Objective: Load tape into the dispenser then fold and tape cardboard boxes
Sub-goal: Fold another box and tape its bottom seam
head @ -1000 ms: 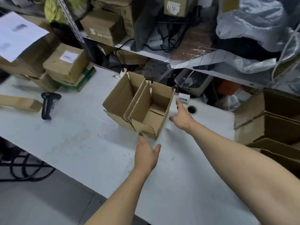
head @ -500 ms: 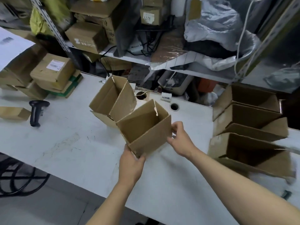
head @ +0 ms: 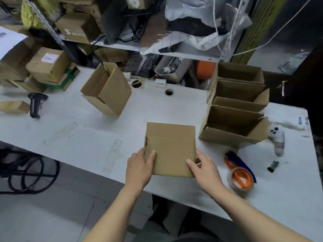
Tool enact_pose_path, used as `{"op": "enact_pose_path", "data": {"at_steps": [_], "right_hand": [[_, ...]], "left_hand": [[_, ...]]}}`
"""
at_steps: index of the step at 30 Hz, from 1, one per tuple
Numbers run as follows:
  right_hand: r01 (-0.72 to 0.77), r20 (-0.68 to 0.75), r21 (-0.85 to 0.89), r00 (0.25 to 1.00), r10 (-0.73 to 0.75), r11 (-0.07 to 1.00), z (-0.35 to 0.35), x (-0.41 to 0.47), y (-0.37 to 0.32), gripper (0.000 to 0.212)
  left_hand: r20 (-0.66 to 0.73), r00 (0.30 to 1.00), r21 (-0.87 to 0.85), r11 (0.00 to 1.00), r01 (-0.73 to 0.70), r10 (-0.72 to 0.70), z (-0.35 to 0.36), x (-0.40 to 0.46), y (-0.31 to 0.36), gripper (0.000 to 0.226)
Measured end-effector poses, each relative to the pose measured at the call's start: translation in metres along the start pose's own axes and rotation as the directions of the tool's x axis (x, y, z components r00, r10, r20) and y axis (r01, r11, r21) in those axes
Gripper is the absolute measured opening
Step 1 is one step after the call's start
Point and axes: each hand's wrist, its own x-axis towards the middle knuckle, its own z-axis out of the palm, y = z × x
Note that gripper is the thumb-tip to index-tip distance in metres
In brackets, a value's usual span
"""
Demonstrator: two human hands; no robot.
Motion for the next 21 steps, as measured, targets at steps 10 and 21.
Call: {"op": "enact_pose_path", "data": {"at_steps": [10,21], "right_hand": [[-0.227,-0.144,0.094,0.96,0.239,0.969,-0.025,-0.019,0.056,0.054],[-0.27,-0.205,0.241,0.925,0.321,0.932,-0.023,-0.021,0.055,0.052]], "left_hand": [[0.257,0.963,0.055,0.994,-0.098,0.081,0.053,0.003,0.027,0.043],[0.171,0.979,0.131,0.982,-0.134,0.111,0.054,0.007,0.028,0.048]]}}
